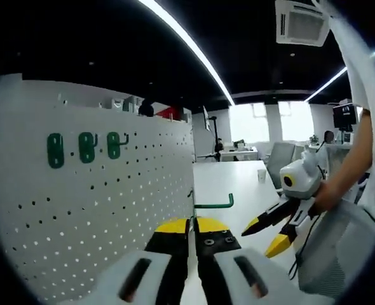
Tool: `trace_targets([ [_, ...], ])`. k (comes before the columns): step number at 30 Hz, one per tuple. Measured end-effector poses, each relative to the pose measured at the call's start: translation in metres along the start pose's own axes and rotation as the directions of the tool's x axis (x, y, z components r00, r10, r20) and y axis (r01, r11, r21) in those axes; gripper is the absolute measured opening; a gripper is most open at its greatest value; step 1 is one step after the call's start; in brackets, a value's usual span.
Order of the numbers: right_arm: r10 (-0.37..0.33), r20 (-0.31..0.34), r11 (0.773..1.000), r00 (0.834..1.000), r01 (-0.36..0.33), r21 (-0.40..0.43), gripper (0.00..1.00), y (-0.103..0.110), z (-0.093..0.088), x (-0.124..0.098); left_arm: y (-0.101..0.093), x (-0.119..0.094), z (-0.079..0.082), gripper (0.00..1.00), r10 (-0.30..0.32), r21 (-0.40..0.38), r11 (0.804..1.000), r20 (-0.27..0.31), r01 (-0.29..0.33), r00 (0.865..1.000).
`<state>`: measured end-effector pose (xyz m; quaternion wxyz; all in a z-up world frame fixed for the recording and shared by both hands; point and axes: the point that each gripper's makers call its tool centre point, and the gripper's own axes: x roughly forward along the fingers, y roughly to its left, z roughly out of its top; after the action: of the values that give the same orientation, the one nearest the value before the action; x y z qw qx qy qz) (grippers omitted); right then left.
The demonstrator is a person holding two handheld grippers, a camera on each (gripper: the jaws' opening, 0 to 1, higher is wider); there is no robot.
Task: Insert the hook assembly into the mounting plate slot until the hook locks in place.
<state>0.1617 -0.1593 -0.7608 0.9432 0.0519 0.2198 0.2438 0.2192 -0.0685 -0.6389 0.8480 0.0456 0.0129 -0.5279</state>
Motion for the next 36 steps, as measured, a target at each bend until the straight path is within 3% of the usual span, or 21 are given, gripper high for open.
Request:
trace_targets([
  [7, 0.002, 0.005, 1.000, 1.000, -0.002, -0.002, 0.57, 0.001, 0.002, -0.001, 0.000, -0.001, -0.003, 0.02, 0.008, -0.007, 1.000, 0.000, -0.008, 1.000],
  [11, 0.014, 0.063, 1.000, 0.998, -0.014, 0.002, 0.57, 0.004, 0.014, -0.005, 0.000, -0.001, -0.004, 0.02, 0.012, -0.013, 1.000, -0.001, -0.012, 1.000],
  [14, 0.034, 0.136, 0.999, 0.990, -0.035, 0.007, 0.56, 0.009, 0.029, -0.009, 0.000, -0.001, -0.006, 0.02, 0.014, -0.012, 1.000, -0.003, -0.014, 1.000],
  [15, 0.055, 0.183, 0.998, 0.982, -0.055, -0.004, 0.56, 0.014, 0.040, -0.011, 0.000, -0.001, -0.006, 0.02, 0.014, -0.013, 1.000, -0.004, -0.014, 1.000],
  [20, 0.082, 0.281, 0.996, 0.956, -0.085, -0.003, 0.54, 0.021, 0.062, -0.018, 0.000, -0.001, -0.007, 0.02, 0.019, -0.016, 1.000, -0.004, -0.019, 1.000],
  [21, 0.091, 0.316, 0.996, 0.944, -0.093, -0.010, 0.53, 0.023, 0.070, -0.021, 0.000, -0.001, -0.007, 0.02, 0.018, -0.017, 1.000, -0.006, -0.018, 1.000],
  [27, 0.121, 0.363, 0.992, 0.924, -0.122, -0.019, 0.51, 0.032, 0.085, -0.027, 0.000, -0.001, -0.006, 0.02, 0.022, -0.014, 1.000, -0.007, -0.023, 1.000],
  [30, 0.124, 0.358, 0.992, 0.926, -0.119, -0.035, 0.50, 0.033, 0.085, -0.026, 0.000, -0.002, -0.006, 0.02, 0.024, -0.016, 1.000, -0.005, -0.024, 1.000],
  [34, 0.125, 0.364, 0.992, 0.923, -0.128, -0.015, 0.48, 0.033, 0.086, -0.025, 0.001, -0.003, -0.006, 0.02, 0.027, -0.017, 0.999, -0.005, -0.027, 1.000],
  [36, 0.152, 0.387, 0.983, 0.910, -0.180, 0.037, 0.48, 0.038, 0.090, -0.026, 0.002, -0.003, -0.006, 0.02, 0.028, -0.016, 0.999, -0.005, -0.028, 1.000],
])
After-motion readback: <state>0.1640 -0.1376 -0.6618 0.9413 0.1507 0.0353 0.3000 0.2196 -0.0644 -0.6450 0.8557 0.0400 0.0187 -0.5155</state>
